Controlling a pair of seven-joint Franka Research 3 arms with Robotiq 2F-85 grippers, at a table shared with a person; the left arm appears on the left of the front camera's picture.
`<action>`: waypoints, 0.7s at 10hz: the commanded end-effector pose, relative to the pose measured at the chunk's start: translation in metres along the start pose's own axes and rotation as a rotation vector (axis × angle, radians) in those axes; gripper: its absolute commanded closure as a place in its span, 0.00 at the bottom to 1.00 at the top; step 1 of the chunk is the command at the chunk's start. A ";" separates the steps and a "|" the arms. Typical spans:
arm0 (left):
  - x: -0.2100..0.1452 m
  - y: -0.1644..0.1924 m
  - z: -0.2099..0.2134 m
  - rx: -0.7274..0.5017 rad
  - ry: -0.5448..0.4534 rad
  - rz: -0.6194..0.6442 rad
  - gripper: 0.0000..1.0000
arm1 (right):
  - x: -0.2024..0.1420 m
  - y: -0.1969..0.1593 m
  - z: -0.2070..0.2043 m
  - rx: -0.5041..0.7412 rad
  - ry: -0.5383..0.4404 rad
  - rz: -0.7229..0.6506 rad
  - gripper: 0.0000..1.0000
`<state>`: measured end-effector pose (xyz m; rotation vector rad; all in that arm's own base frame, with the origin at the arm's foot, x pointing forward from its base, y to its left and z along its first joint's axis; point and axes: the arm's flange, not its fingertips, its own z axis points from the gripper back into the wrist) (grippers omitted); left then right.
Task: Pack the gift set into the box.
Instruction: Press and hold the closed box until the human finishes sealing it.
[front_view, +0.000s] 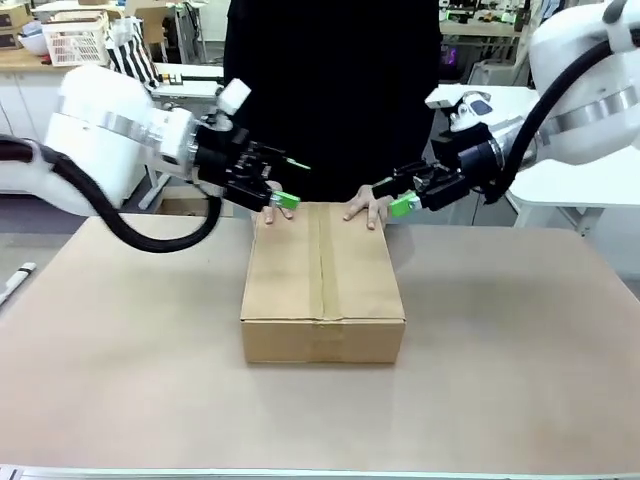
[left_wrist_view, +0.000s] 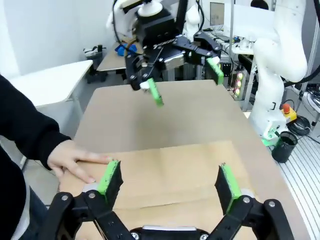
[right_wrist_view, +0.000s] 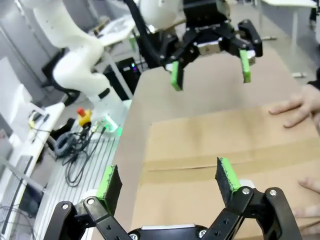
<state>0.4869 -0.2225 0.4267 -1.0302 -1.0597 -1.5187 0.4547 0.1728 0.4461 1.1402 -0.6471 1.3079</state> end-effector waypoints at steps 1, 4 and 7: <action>0.022 0.005 -0.015 0.084 0.083 -0.061 0.00 | -0.008 -0.008 -0.003 0.008 -0.001 -0.004 0.00; -0.042 -0.013 0.001 -0.034 -0.037 0.080 0.00 | -0.041 -0.055 -0.039 -0.134 0.007 0.333 0.00; -0.076 -0.041 0.004 -0.026 -0.062 0.106 0.00 | -0.073 -0.070 -0.047 -0.123 -0.015 0.282 0.00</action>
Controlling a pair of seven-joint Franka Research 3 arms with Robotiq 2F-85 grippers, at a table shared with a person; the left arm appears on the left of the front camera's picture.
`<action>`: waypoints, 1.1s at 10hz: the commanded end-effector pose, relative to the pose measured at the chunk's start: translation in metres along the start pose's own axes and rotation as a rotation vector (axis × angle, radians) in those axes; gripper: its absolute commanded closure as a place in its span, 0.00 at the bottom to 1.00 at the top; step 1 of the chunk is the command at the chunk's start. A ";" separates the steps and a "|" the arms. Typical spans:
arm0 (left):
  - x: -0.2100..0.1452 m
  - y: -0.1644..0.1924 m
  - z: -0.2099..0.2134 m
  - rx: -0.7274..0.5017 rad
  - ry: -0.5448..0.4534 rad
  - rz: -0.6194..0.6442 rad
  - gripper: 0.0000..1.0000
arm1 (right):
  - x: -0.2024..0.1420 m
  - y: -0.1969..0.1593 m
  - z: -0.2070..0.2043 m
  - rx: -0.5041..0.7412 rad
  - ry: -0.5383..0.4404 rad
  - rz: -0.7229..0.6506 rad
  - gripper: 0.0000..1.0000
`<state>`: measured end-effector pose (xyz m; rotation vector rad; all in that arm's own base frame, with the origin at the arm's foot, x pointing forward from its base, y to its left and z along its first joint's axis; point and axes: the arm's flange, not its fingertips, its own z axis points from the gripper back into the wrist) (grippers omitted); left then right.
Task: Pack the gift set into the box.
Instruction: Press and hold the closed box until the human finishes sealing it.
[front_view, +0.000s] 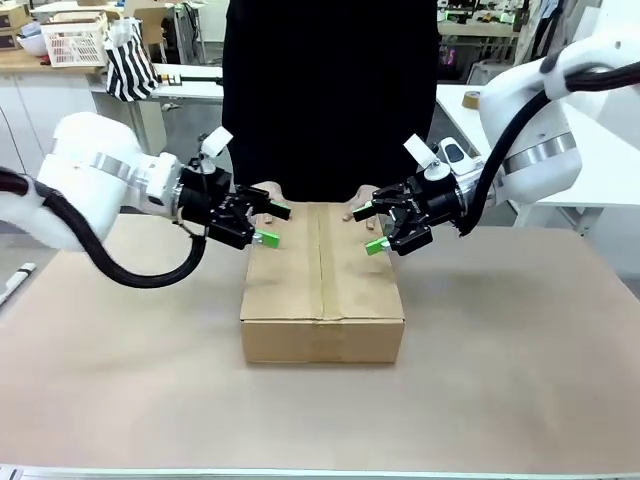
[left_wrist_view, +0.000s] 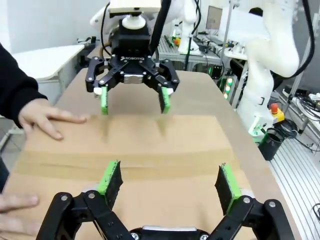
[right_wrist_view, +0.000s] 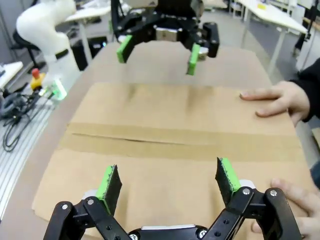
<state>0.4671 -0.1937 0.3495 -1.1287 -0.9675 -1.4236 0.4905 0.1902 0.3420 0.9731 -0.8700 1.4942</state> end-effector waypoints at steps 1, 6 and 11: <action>-0.008 -0.009 -0.009 0.006 -0.001 -0.040 0.00 | -0.004 -0.006 -0.006 -0.017 -0.036 -0.008 0.00; -0.066 -0.005 -0.046 0.011 0.144 -0.098 0.00 | -0.043 0.005 -0.014 -0.053 -0.009 -0.096 0.00; -0.047 -0.005 -0.040 -0.011 0.099 -0.068 0.00 | -0.042 0.005 -0.012 -0.011 -0.021 -0.110 0.00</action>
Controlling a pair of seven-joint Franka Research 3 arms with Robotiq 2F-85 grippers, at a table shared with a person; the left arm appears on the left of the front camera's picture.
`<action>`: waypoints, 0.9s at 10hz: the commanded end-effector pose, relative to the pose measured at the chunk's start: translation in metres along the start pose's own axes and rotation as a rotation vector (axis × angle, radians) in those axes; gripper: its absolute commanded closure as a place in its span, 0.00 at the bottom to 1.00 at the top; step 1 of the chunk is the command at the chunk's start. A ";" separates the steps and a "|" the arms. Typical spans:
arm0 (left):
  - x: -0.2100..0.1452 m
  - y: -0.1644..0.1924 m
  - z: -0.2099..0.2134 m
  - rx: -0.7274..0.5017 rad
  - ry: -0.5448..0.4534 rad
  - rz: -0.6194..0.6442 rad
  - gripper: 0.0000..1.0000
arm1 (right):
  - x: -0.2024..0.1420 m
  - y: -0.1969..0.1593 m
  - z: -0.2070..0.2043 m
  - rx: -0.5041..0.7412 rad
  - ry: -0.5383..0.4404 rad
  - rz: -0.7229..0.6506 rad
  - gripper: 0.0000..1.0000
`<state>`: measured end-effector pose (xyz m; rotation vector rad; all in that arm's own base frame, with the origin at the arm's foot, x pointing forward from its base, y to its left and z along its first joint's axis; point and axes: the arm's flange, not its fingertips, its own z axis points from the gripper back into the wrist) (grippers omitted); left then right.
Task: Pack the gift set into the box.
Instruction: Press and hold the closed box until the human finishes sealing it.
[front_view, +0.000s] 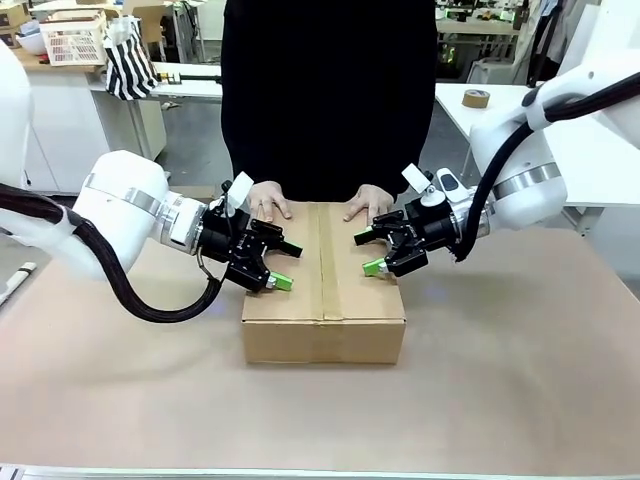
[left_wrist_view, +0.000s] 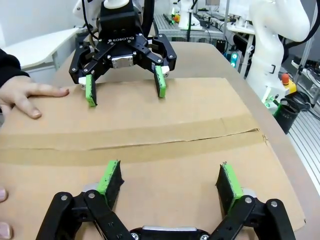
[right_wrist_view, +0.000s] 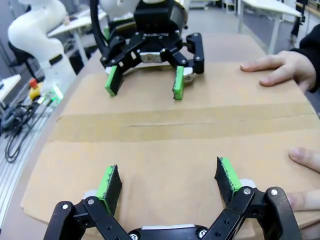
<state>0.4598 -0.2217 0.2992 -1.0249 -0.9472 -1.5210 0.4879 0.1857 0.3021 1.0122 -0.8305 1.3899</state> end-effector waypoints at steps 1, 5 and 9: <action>-0.004 -0.002 -0.001 -0.012 0.002 0.003 0.00 | -0.003 0.001 0.000 0.002 0.001 -0.005 0.00; -0.004 -0.002 -0.001 -0.012 0.002 0.003 0.00 | -0.003 0.001 0.000 0.002 0.001 -0.005 0.00; -0.004 -0.002 -0.001 -0.012 0.002 0.003 0.00 | -0.003 0.001 0.000 0.002 0.001 -0.005 0.00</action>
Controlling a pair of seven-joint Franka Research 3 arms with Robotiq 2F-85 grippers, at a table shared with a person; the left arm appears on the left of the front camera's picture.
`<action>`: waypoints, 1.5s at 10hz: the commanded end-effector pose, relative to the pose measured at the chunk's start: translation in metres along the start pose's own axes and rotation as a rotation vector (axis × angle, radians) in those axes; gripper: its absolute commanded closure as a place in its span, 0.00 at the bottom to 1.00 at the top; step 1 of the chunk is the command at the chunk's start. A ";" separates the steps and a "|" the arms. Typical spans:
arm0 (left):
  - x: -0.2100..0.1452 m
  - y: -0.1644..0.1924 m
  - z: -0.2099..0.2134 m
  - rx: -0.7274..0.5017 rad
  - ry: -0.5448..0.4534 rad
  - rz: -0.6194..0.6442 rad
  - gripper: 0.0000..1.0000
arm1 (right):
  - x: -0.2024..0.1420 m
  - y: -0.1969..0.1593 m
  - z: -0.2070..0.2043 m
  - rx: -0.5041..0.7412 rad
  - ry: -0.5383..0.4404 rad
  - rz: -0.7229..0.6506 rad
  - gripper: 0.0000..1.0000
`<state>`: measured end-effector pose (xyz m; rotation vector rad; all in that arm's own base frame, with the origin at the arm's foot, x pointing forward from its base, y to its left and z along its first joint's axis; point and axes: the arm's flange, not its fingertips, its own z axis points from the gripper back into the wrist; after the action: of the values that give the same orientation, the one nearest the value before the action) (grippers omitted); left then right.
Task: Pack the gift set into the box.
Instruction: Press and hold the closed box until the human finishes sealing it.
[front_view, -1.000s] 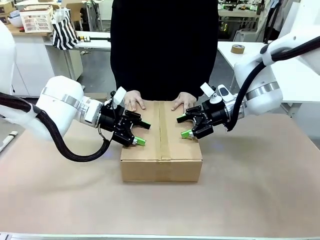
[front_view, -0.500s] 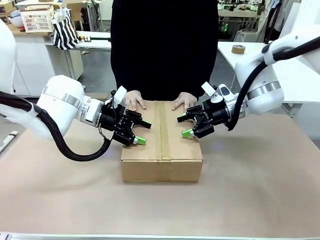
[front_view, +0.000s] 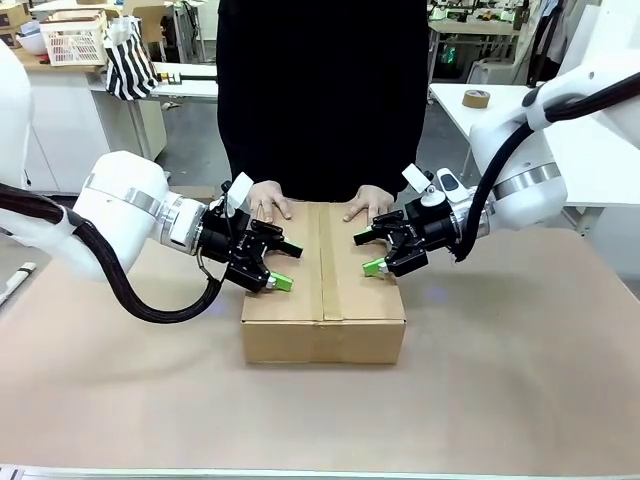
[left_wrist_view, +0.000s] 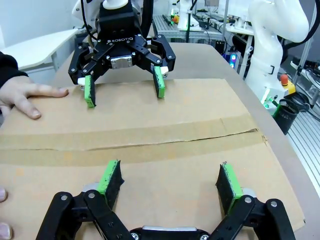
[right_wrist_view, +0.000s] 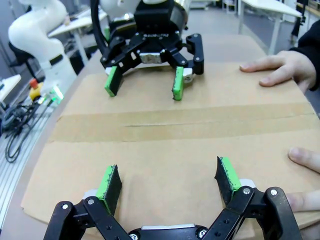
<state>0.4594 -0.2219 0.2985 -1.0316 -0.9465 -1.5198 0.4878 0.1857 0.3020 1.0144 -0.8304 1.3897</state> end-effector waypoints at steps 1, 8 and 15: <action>-0.004 -0.002 0.000 -0.008 0.006 0.001 0.00 | -0.003 0.001 0.000 0.000 0.003 -0.005 0.00; -0.004 -0.002 0.000 -0.008 0.006 0.001 0.00 | -0.003 0.001 0.000 0.000 0.003 -0.005 0.00; -0.004 -0.002 0.000 -0.008 0.006 0.001 0.00 | -0.003 0.001 0.000 0.000 0.003 -0.005 0.00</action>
<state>0.4596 -0.2217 0.2987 -1.0325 -0.9473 -1.5195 0.4879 0.1858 0.3024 1.0163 -0.8312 1.3901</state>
